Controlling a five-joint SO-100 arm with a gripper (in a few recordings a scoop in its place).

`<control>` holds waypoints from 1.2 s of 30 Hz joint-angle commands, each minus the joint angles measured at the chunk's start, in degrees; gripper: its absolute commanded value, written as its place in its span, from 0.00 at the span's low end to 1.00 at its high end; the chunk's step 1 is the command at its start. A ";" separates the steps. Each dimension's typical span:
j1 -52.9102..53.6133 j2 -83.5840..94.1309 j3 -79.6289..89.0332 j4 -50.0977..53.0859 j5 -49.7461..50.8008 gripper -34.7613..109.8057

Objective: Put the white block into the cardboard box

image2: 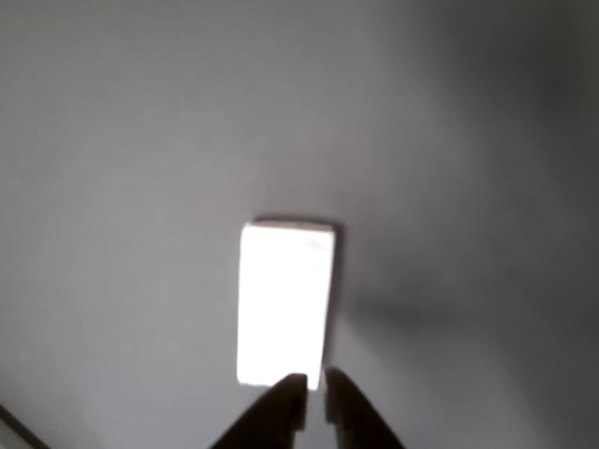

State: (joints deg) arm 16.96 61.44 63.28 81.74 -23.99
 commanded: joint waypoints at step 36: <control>0.97 -5.80 -13.36 7.12 -0.26 0.37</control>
State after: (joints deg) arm 17.05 53.00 52.12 88.24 -25.31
